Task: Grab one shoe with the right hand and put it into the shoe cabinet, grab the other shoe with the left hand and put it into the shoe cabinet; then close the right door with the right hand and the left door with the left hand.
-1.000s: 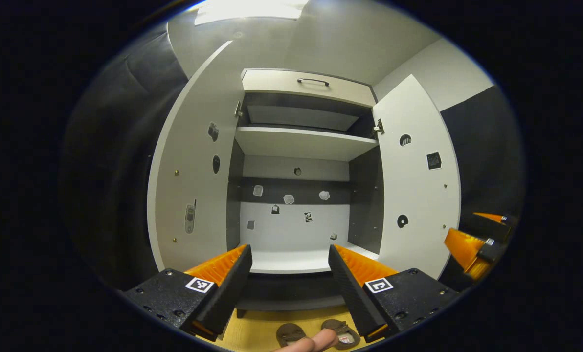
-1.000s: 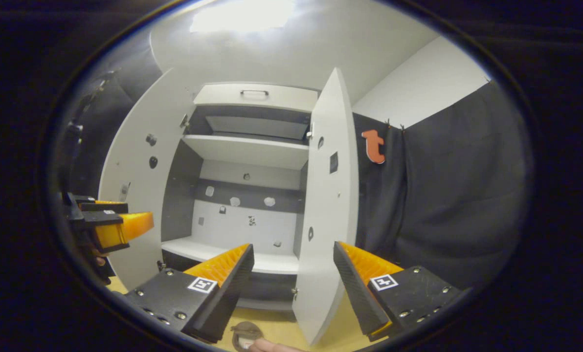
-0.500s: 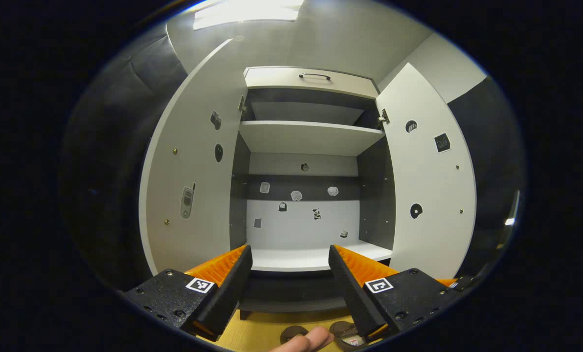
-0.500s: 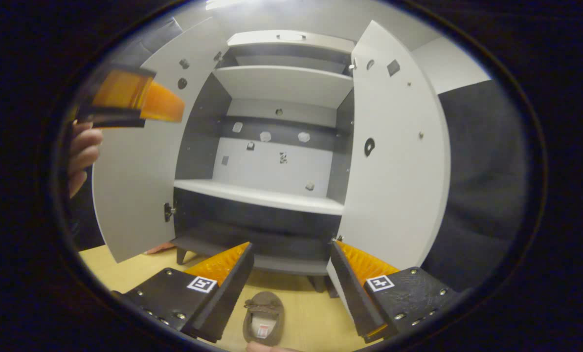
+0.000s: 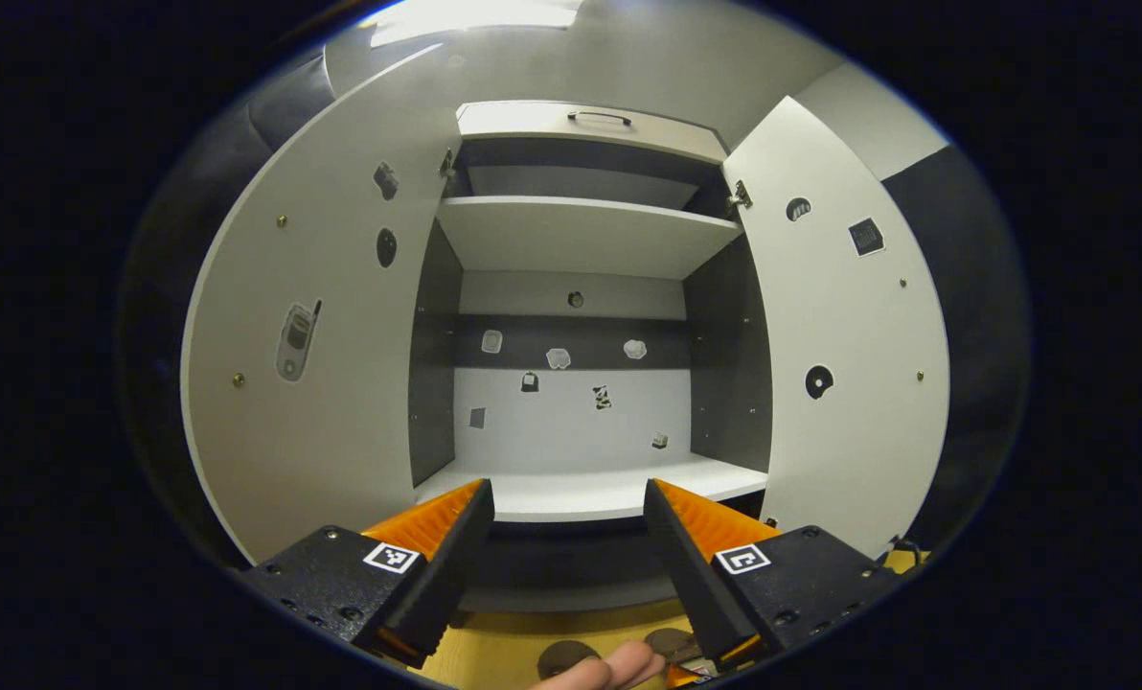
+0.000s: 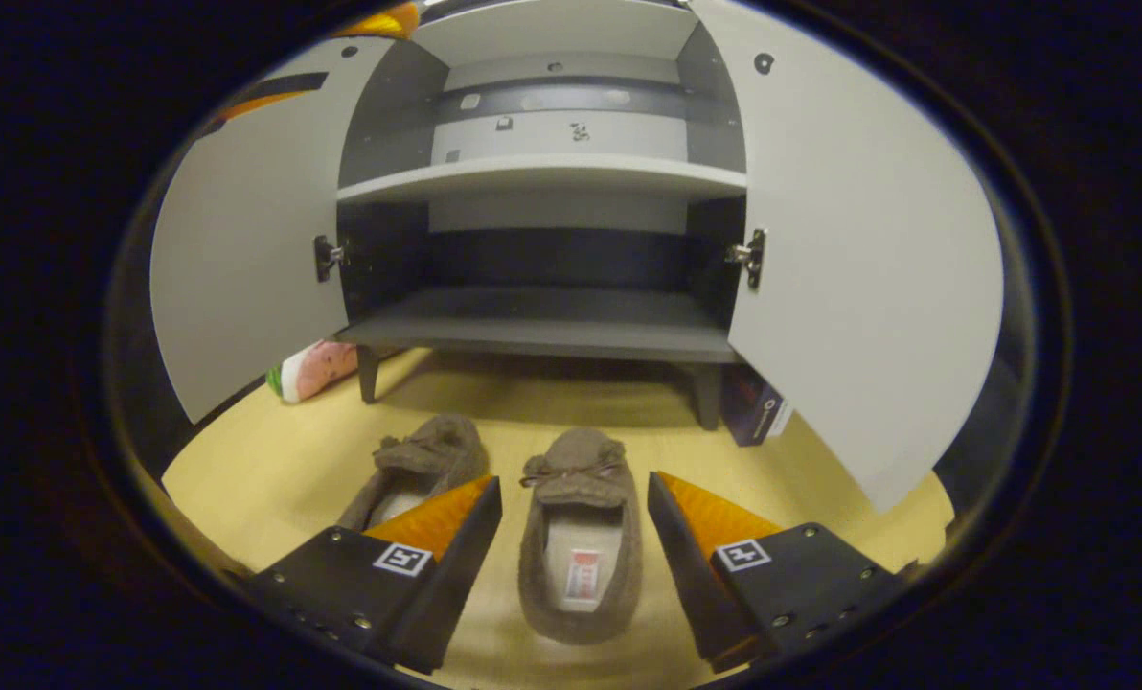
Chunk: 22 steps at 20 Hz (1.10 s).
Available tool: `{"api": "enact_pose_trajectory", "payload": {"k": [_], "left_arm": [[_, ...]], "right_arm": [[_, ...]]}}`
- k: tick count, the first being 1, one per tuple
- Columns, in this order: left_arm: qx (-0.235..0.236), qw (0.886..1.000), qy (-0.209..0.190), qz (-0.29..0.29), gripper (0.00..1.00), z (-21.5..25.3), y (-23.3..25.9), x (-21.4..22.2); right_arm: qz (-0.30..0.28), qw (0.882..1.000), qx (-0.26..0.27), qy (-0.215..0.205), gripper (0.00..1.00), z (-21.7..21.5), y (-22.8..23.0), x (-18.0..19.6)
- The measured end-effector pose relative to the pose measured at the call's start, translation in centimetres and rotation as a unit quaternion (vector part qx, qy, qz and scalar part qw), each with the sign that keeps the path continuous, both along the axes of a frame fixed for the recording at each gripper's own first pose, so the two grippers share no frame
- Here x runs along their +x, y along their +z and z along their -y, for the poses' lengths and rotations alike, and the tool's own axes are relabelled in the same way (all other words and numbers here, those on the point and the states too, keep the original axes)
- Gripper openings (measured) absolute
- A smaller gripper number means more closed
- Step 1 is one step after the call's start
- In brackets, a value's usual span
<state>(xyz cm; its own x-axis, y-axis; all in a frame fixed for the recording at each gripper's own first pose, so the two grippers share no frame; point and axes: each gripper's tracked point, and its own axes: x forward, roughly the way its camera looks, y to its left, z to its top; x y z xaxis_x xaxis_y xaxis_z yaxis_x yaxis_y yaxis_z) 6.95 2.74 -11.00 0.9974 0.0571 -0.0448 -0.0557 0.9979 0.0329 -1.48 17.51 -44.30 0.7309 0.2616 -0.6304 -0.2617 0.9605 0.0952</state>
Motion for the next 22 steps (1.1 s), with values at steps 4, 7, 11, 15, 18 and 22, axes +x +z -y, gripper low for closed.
{"api": "enact_pose_trajectory", "payload": {"k": [4,7,11,15,18,22], "left_arm": [[-0.005,1.000,-0.015,-0.006,0.96,0.1,-0.6,1.0],[0.005,0.999,0.013,0.031,0.94,-2.3,0.9,1.6],[0.007,0.999,0.035,0.022,0.94,-4.1,-0.1,3.0],[-0.004,1.000,0.012,-0.011,0.94,-3.6,-2.2,4.7],[-0.010,1.000,0.010,-0.017,0.94,-4.2,-2.6,5.2],[-0.005,1.000,0.023,-0.014,0.94,-5.6,-2.5,5.6]], "right_arm": [[-0.034,0.999,-0.011,0.002,0.80,-1.5,-3.5,0.5],[-0.052,0.998,-0.032,-0.015,0.71,-1.6,-5.5,1.4],[-0.081,0.995,-0.052,-0.009,0.56,-2.6,-7.5,1.3],[-0.096,0.995,-0.021,-0.035,0.39,-2.7,-8.1,3.0],[-0.113,0.993,0.012,-0.035,0.09,-3.0,-8.1,3.5],[-0.098,0.995,0.020,-0.024,0.01,-2.8,-7.3,4.1]]}}
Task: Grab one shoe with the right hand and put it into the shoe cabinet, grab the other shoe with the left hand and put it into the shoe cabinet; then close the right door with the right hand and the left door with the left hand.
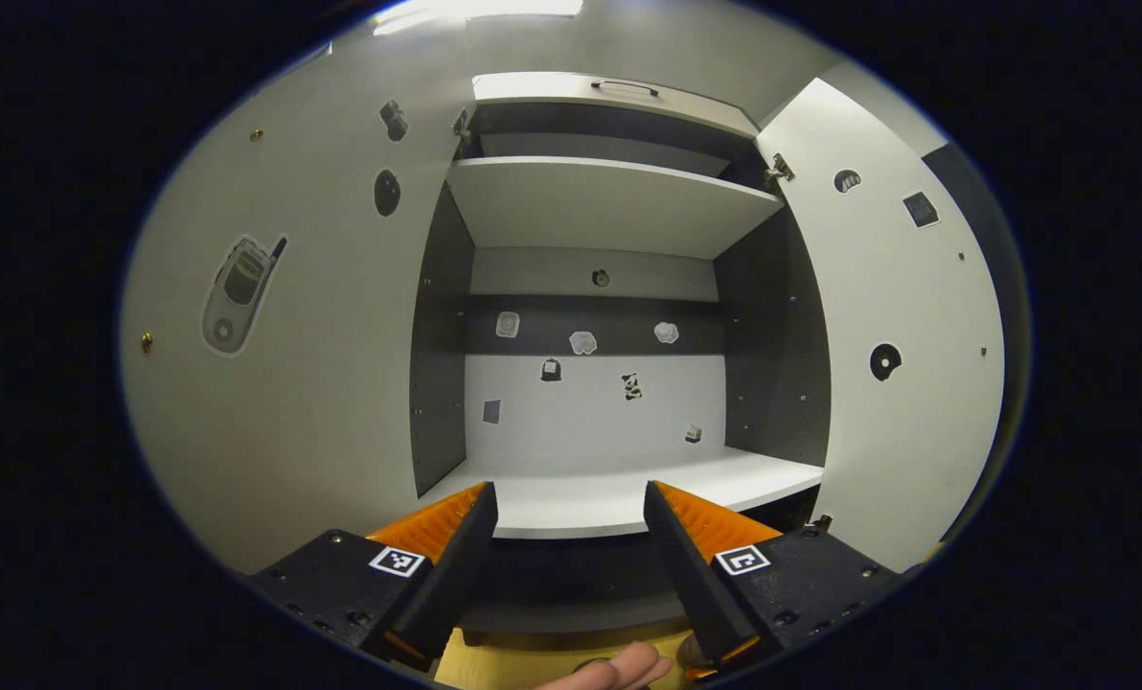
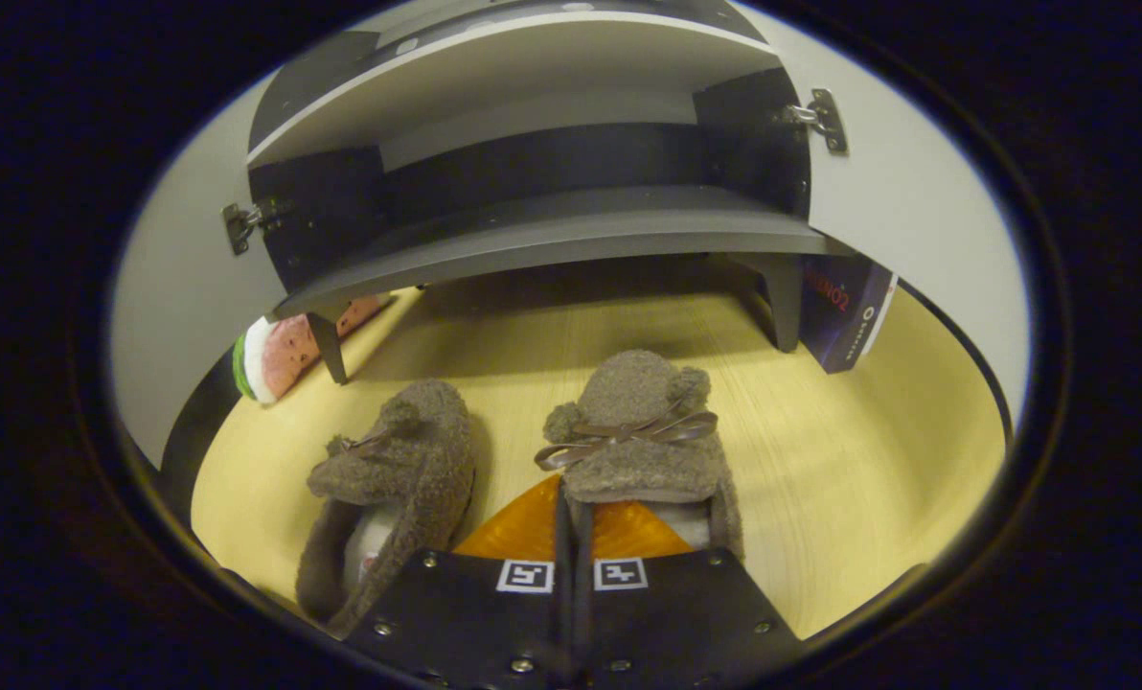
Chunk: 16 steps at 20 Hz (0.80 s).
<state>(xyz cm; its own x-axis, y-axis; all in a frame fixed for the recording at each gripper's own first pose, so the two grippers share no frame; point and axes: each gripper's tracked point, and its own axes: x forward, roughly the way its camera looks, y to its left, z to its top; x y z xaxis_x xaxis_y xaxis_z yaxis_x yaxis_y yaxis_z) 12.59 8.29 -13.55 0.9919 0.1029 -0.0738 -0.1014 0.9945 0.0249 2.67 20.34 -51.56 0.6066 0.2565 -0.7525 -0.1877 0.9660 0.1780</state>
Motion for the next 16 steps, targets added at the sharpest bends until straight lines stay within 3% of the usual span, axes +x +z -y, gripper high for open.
{"api": "enact_pose_trajectory", "payload": {"k": [4,8,16], "left_arm": [[-0.006,1.000,-0.003,-0.009,0.94,-0.3,-0.6,0.3],[-0.004,1.000,0.001,-0.017,0.95,-0.8,-0.9,0.5],[-0.013,1.000,-0.005,-0.020,0.95,-1.1,-0.5,-0.3]], "right_arm": [[0.043,0.998,0.041,-0.006,0.01,1.1,5.1,0.9],[0.107,0.994,0.028,-0.008,0.01,2.9,11.9,3.0],[0.200,0.978,0.056,0.029,0.01,2.1,30.7,8.9]]}}
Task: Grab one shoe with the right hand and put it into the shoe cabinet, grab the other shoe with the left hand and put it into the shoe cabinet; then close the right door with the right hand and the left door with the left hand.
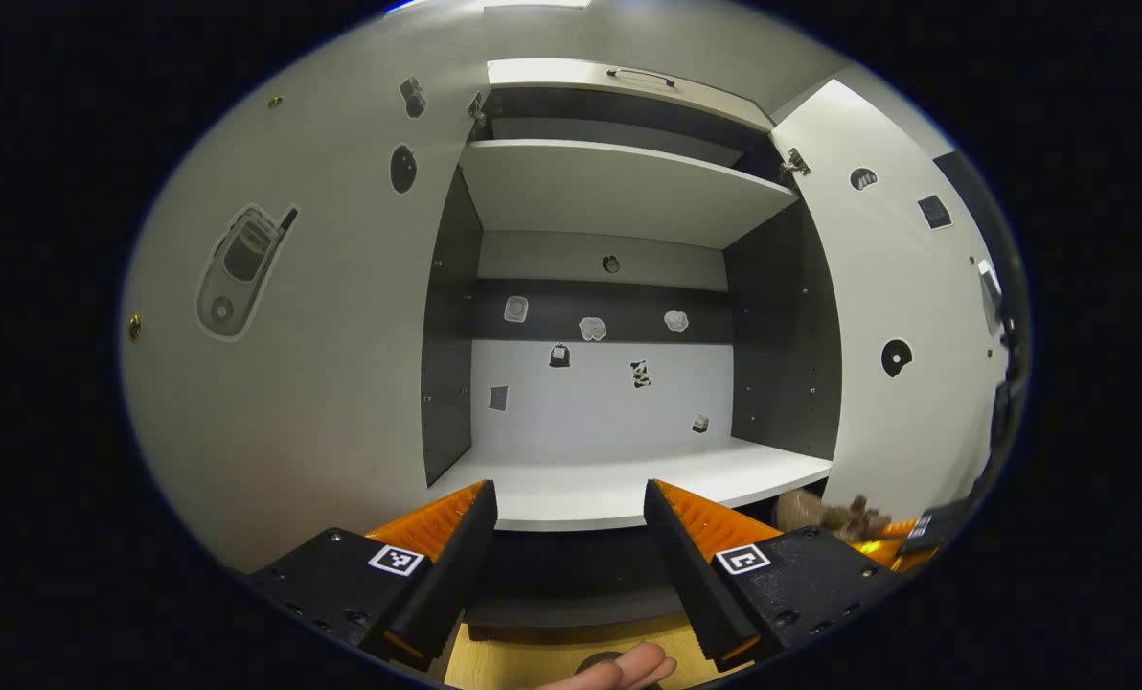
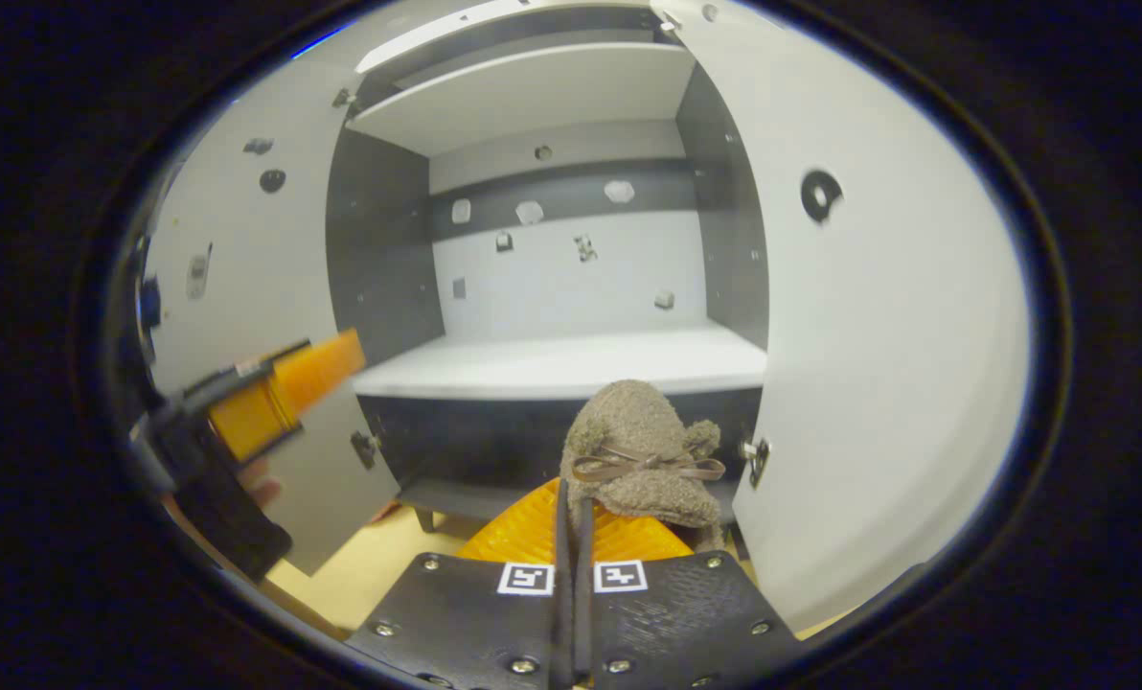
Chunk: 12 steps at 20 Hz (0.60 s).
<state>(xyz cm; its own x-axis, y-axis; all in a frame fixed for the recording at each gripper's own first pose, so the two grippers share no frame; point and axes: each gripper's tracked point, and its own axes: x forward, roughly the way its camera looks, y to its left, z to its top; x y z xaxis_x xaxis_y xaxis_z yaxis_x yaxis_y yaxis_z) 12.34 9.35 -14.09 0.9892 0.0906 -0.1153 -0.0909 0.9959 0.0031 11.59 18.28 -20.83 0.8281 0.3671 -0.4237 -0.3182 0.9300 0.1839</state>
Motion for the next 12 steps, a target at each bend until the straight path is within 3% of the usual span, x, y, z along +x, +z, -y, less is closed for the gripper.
{"api": "enact_pose_trajectory", "payload": {"k": [6,12], "left_arm": [[0.005,1.000,0.009,0.007,0.95,-1.1,0.7,-0.5],[-0.004,1.000,0.002,-0.004,0.95,-0.8,0.2,-0.6]], "right_arm": [[0.035,0.999,-0.018,0.010,0.01,-3.3,8.1,7.3],[0.030,0.997,-0.073,0.017,0.02,-7.3,7.2,15.2]]}}
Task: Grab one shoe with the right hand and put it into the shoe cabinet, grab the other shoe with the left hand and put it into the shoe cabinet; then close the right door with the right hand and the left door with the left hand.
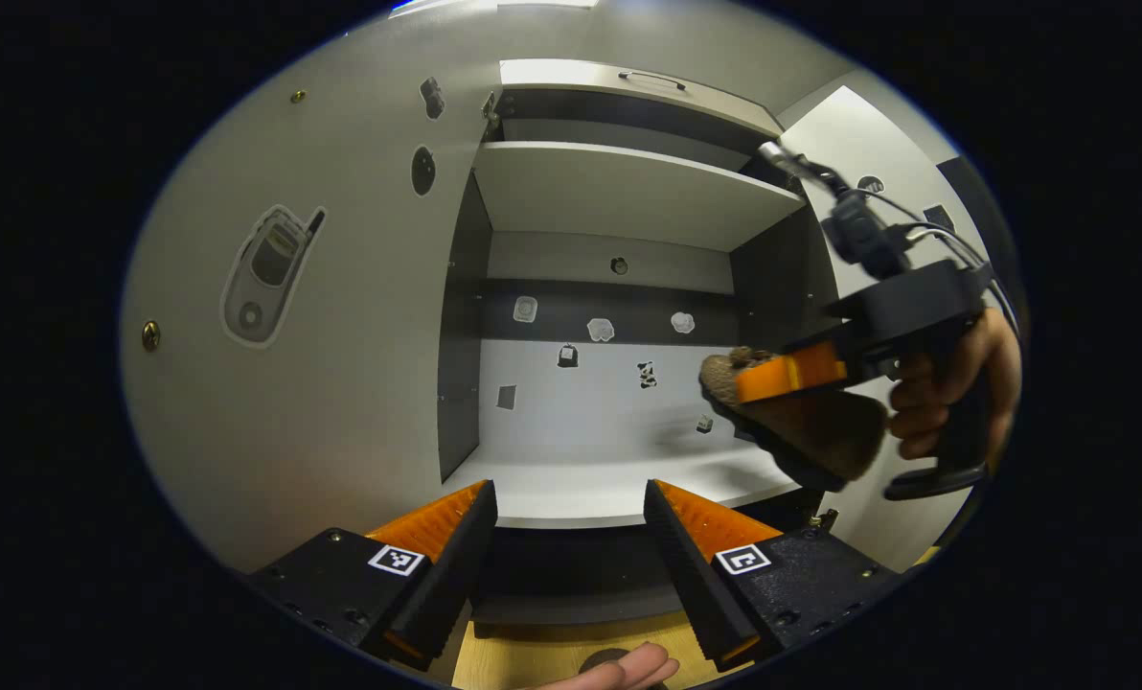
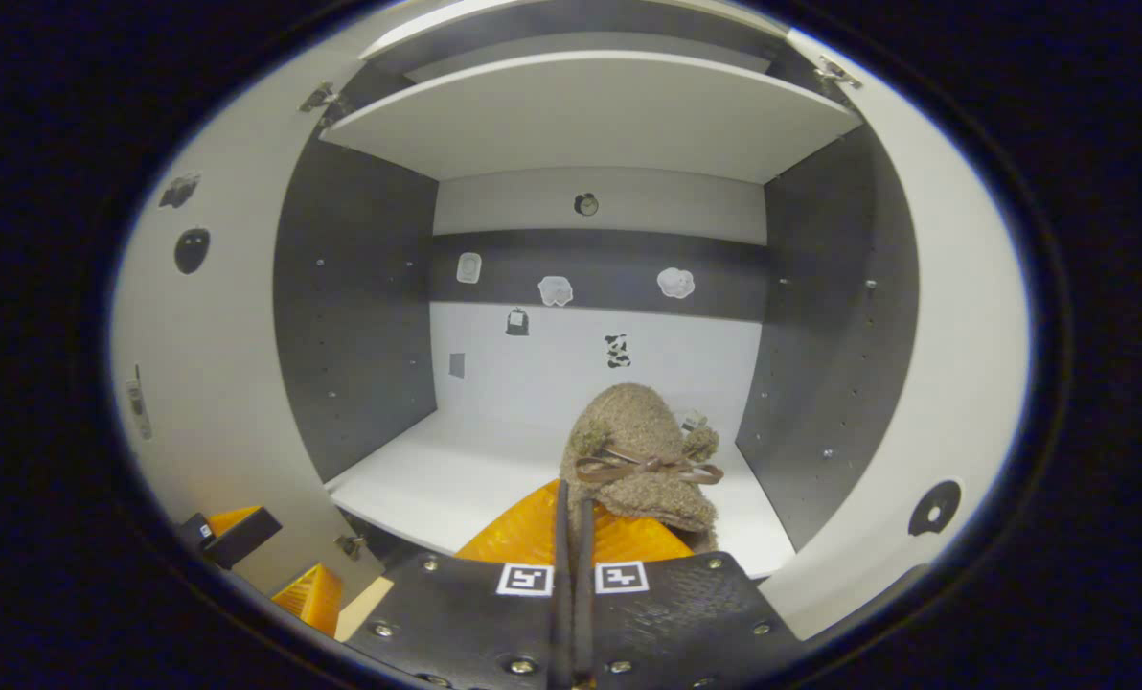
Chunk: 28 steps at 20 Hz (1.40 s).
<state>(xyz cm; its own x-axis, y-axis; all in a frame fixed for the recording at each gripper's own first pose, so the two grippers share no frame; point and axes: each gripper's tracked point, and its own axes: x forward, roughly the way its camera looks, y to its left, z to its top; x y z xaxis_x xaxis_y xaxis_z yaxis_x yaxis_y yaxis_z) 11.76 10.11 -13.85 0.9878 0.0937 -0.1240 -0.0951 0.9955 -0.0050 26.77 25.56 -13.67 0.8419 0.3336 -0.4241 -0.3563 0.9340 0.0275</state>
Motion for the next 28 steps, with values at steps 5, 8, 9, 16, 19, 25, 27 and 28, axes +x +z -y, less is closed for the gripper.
{"api": "enact_pose_trajectory", "payload": {"k": [5,8,9,16,19,25,27,28], "left_arm": [[0.006,1.000,0.009,0.005,0.94,-0.8,0.1,0.1],[0.009,1.000,0.006,0.000,0.95,-0.9,-0.1,0.3],[0.007,1.000,0.007,-0.002,0.95,-1.0,-0.2,0.3],[0.009,1.000,0.018,-0.008,0.95,-1.7,-0.6,0.7],[0.008,1.000,0.018,-0.009,0.95,-1.5,-0.7,0.7],[0.016,1.000,0.024,-0.010,0.95,-1.6,-0.6,0.4],[0.017,1.000,0.021,-0.006,0.95,-1.4,-0.3,0.1],[0.018,1.000,0.020,-0.004,0.95,-1.4,-0.1,0.0]], "right_arm": [[-0.023,0.997,-0.074,-0.023,0.02,0.3,-4.8,6.9],[-0.038,0.993,-0.105,-0.036,0.02,1.6,-7.3,9.6],[-0.043,0.992,-0.113,-0.036,0.02,1.9,-7.9,10.2],[-0.058,0.990,-0.123,-0.028,0.03,1.5,-10.1,12.1],[-0.059,0.989,-0.132,-0.028,0.12,2.0,-9.9,11.6],[-0.043,0.994,-0.100,-0.032,0.67,3.2,-6.1,8.7],[-0.012,0.994,-0.109,-0.031,0.89,3.8,-4.5,7.4],[-0.001,0.994,-0.104,-0.035,0.95,4.3,-3.4,6.4]]}}
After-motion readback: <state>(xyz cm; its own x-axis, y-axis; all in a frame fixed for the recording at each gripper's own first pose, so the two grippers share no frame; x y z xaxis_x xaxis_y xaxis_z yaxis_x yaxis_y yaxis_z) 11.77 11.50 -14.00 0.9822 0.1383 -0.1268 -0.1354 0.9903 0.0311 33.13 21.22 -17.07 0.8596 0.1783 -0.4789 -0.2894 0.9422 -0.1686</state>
